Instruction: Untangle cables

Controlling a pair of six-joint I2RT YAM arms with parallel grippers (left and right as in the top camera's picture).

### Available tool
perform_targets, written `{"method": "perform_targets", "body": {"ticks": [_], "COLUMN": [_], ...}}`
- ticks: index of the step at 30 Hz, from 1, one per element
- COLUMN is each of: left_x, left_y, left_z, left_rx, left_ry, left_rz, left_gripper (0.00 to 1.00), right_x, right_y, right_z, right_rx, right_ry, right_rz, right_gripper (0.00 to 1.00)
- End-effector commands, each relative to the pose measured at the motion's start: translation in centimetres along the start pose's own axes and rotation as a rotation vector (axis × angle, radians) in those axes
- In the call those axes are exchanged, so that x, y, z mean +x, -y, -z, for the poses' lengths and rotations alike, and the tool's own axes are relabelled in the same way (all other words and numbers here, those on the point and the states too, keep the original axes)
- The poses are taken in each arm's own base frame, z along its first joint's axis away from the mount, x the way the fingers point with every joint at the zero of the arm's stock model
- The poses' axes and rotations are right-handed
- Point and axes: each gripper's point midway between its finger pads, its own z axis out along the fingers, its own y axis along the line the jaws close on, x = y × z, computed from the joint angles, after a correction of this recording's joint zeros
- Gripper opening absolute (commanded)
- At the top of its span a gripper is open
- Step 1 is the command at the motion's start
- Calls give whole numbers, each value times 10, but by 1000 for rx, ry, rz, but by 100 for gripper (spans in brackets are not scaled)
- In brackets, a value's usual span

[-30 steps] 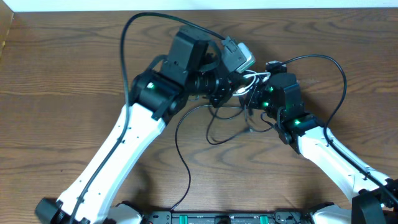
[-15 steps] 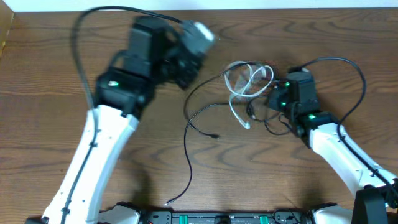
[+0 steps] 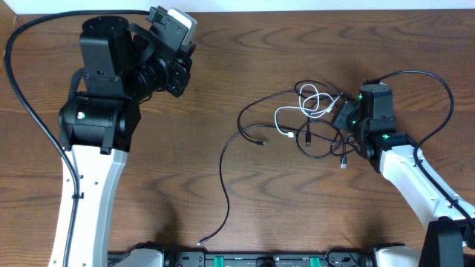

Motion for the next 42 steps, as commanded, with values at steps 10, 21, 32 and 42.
{"method": "perform_targets", "body": {"ticks": [10,21,32,42], "left_x": [3,54,73,70], "left_y": [32,65,127,147], "left_z": [-30,-112,-144,-144], "left_rx": [267,416,637,675], "left_ry": [16,-154,-207,-202], "left_rz": [100,190,197,145], "left_gripper": [50,54,54,54], "right_x": [-1,-10,-34,-26], "right_y": [-46,-89,-120,-150], "right_z": [9,52,128,151], "right_rx": [-250,-486,-677,-788], "right_ry": [-26,-11,120,120], "right_rz": [25,86,141,147], "right_gripper": [1,1,1,1]}}
